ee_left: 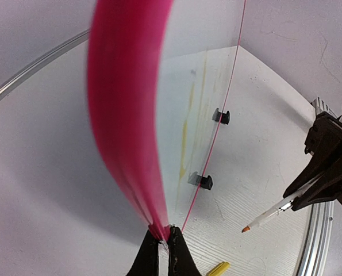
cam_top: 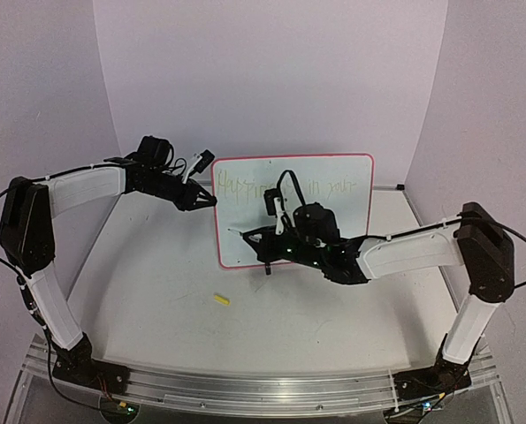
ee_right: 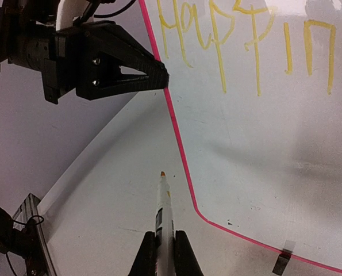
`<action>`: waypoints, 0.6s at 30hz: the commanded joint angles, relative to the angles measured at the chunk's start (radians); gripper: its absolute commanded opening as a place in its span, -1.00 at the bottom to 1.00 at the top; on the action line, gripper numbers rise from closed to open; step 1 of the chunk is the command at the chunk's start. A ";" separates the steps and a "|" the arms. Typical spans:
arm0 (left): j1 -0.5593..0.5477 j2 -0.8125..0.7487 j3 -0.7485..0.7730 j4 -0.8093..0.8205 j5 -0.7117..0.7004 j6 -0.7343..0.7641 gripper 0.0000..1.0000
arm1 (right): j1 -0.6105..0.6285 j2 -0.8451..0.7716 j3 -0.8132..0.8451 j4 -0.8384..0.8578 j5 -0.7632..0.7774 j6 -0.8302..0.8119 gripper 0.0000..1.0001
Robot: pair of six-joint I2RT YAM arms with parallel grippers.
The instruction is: Write a sentence on the whiteboard
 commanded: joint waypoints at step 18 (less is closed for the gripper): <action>-0.015 -0.042 0.001 0.011 -0.003 0.031 -1.00 | 0.002 0.162 0.185 -0.031 0.201 -0.017 -1.00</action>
